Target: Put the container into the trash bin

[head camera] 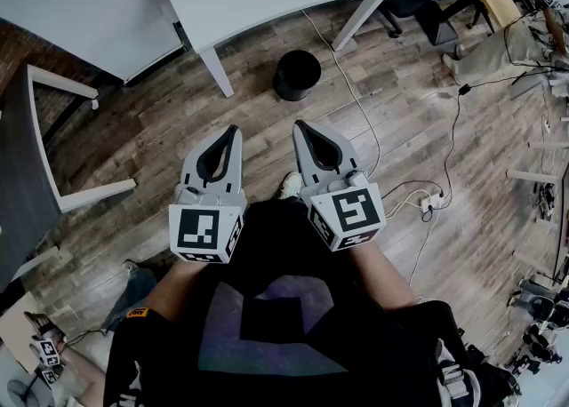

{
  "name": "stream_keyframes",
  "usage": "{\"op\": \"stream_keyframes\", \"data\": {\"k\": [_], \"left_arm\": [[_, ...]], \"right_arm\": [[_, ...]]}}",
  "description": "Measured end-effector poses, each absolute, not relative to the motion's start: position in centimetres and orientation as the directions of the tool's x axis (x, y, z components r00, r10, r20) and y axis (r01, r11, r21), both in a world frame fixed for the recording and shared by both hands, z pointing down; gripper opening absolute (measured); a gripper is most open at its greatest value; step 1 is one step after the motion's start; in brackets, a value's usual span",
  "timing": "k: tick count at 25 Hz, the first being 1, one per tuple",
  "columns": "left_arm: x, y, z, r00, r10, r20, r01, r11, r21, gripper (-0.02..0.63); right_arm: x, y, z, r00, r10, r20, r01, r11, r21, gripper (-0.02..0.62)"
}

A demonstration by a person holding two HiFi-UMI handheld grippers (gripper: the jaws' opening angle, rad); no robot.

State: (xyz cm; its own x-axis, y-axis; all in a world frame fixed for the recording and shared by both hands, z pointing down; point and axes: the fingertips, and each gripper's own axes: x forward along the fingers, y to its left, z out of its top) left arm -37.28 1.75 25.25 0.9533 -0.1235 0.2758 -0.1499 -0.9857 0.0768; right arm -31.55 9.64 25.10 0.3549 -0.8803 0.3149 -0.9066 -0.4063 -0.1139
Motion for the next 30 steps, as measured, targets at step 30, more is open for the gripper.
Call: {"op": "stream_keyframes", "data": {"k": [30], "left_arm": [[-30.2,8.3,24.2,0.955,-0.149,0.256,-0.163,-0.986,0.035,0.008]], "right_arm": [[-23.9,15.6,24.5,0.342,-0.904,0.256,-0.916,-0.382,-0.125,0.014]]}}
